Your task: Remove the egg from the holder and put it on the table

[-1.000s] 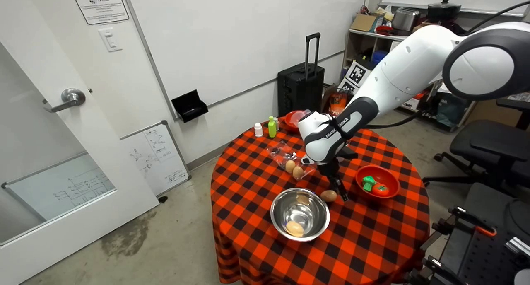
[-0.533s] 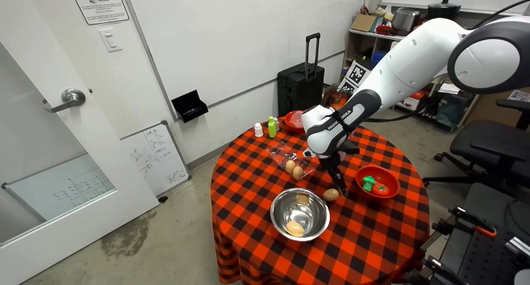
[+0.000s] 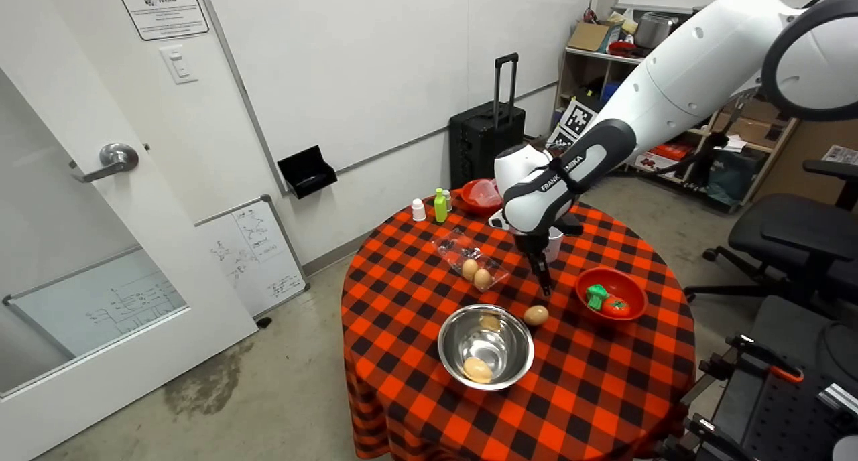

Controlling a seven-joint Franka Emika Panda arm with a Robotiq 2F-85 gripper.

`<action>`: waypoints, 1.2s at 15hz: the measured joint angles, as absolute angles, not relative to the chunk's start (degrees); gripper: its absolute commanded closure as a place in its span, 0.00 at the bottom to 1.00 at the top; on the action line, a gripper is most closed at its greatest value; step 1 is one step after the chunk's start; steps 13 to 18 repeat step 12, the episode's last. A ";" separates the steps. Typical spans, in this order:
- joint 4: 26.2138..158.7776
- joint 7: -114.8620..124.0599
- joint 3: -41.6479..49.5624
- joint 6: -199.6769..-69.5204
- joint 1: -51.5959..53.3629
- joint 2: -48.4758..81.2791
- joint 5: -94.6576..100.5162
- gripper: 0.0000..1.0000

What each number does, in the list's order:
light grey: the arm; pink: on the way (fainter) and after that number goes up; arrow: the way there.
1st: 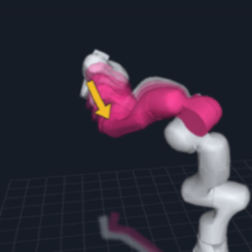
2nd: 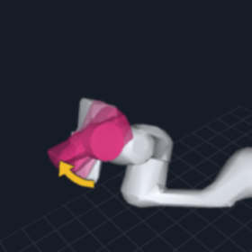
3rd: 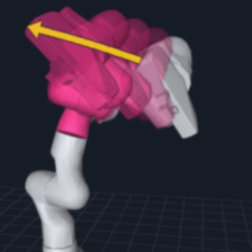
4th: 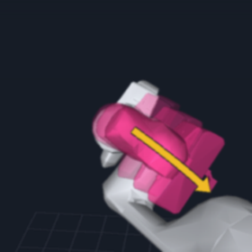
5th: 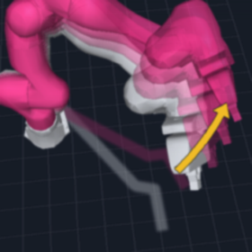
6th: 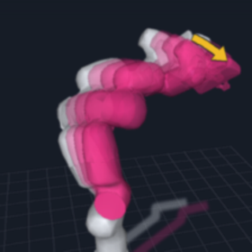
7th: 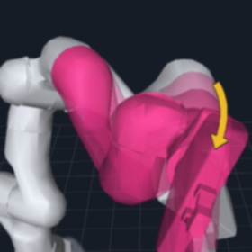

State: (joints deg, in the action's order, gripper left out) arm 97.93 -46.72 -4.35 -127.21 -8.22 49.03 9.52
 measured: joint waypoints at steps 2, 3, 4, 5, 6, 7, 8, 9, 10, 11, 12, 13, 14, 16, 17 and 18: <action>100.19 -44.96 -3.89 -130.30 -7.68 46.49 10.16 0.00; 101.26 -43.91 -3.54 -131.64 -7.29 45.25 10.73 0.00; 102.28 -42.93 -3.18 -132.73 -6.87 44.09 11.39 0.00; 103.31 -41.94 -2.87 -133.71 -6.45 42.92 12.11 0.00; 104.20 -41.11 -2.64 -134.40 -6.09 41.88 12.84 0.00; 104.93 -40.47 -2.54 -134.58 -5.83 41.00 13.43 0.00; 105.44 -40.40 -2.55 -134.48 -5.73 40.30 13.60 0.00; 105.81 -40.40 -2.56 -134.47 -5.71 39.87 13.61 0.00; 106.02 -40.40 -2.56 -134.47 -5.71 39.65 13.62 0.00; 106.14 -40.40 -2.56 -134.47 -5.73 39.57 13.62 0.00; 106.21 -40.40 -2.56 -134.47 -5.73 39.57 13.63 0.00; 106.21 -40.40 -2.56 -134.47 -5.73 39.57 13.63 0.00; 106.21 -40.40 -2.56 -134.47 -5.73 39.57 13.63 0.00; 106.21 -40.40 -2.56 -134.47 -5.73 39.57 13.63 0.00; 106.21 -40.40 -2.56 -134.47 -5.73 39.57 13.63 0.00; 106.21 -40.40 -2.56 -134.47 -5.73 39.57 13.63 0.00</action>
